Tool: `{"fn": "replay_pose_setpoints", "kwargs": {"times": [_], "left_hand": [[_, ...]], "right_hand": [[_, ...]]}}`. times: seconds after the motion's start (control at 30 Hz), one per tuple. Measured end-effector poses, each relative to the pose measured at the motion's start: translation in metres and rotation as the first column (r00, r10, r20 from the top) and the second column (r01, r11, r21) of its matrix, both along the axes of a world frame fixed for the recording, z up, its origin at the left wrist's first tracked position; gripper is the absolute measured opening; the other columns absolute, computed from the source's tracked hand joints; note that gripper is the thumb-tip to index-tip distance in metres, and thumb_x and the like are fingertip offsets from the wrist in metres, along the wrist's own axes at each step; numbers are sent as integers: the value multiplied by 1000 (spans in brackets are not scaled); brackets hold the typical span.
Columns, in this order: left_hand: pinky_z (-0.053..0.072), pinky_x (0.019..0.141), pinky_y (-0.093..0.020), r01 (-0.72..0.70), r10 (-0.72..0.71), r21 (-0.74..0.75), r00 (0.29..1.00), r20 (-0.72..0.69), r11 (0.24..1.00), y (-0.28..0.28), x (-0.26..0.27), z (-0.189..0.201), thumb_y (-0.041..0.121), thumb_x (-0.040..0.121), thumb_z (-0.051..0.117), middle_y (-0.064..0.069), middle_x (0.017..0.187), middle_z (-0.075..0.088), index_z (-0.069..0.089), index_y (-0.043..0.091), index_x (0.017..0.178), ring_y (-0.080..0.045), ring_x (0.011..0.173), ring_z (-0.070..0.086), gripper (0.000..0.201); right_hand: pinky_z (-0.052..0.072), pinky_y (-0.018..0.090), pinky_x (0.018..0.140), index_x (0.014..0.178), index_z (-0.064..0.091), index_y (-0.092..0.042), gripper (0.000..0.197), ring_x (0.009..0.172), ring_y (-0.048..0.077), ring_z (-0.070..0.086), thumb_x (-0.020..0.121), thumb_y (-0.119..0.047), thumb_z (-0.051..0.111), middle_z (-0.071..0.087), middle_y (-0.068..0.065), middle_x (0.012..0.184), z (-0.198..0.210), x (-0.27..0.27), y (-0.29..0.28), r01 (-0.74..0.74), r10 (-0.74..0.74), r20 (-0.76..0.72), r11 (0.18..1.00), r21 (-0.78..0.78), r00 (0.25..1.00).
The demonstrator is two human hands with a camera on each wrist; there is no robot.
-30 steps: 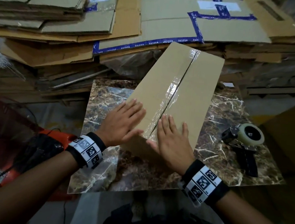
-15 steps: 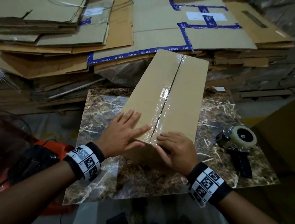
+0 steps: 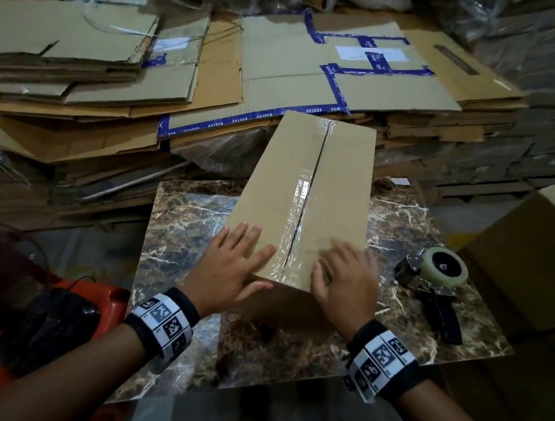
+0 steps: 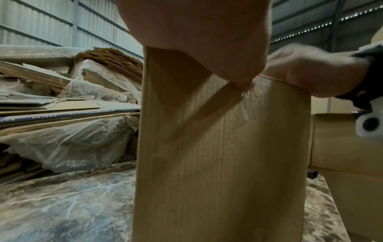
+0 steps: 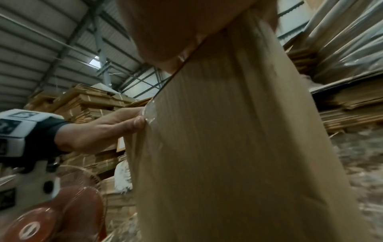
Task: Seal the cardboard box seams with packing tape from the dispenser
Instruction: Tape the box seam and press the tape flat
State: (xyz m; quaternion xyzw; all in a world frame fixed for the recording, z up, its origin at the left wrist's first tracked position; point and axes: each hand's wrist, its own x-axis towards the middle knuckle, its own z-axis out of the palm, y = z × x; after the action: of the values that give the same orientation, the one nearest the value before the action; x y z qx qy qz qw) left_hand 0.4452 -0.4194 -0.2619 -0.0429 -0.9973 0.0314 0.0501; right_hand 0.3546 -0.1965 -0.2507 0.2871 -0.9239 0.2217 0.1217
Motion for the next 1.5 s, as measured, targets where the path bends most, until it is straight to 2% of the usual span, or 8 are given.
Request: {"fn": "replay_pose_setpoints", "kwargs": {"times": [0.17,0.5,0.63,0.77,1.0,1.27,1.4,1.5], "left_hand": [[32,112,-56,-26,26,1,999,34,1000,9,0,2,73,94,26,-18,152,40,42,22,147,-38,141,35,75],[45,89,-46,-51,64,127,993,-101,991,56,-23,27,90,79,27,-13,126,53,28,12,153,-29,107,52,107],[30,112,-56,83,-68,162,993,-97,983,102,-41,37,87,82,24,-16,152,38,24,16,154,-35,141,33,102],[7,122,-54,198,-221,175,967,128,965,148,-73,26,87,81,21,-10,165,0,1,25,157,-27,151,-8,100],[21,119,-54,156,-162,74,983,85,985,182,-95,8,81,87,25,-13,164,13,13,20,156,-31,151,10,93],[32,114,-51,70,-74,75,995,63,995,193,-95,12,77,83,43,-14,160,26,28,15,154,-32,147,25,95],[34,113,-50,79,-82,59,995,50,995,193,-96,10,75,82,49,-16,158,29,33,12,152,-33,146,28,95],[35,112,-50,73,-75,43,996,46,996,193,-96,10,75,82,49,-16,158,30,34,12,151,-32,146,28,95]], "right_hand": [[36,54,111,149,28,-22,70,146,35,25,92,-53,53,7,12,164,0,-12,3,236,-250,410,968,86,877],[44,41,108,139,53,-15,50,132,19,50,92,-26,65,44,6,152,-7,-47,65,143,23,460,936,-322,888],[53,43,97,132,57,-19,36,114,16,62,97,-30,57,65,1,125,-29,-61,90,320,54,591,800,-508,805],[54,46,93,114,66,-17,29,102,26,66,93,-35,59,70,10,111,-59,-85,138,551,-148,699,734,-396,700],[50,33,70,96,72,-10,26,86,35,65,83,-30,60,73,16,96,-110,-142,235,688,-479,714,726,-4,510],[53,38,75,94,74,-8,38,84,33,68,75,-40,76,72,14,89,-155,-176,256,640,-292,886,768,-7,361],[52,36,46,84,64,0,34,47,26,59,66,-19,86,60,18,66,-175,-177,254,745,85,990,651,-143,115],[52,30,46,86,60,-1,17,49,25,61,86,-16,66,64,18,72,-167,-172,250,768,416,895,623,-151,-162]]}}
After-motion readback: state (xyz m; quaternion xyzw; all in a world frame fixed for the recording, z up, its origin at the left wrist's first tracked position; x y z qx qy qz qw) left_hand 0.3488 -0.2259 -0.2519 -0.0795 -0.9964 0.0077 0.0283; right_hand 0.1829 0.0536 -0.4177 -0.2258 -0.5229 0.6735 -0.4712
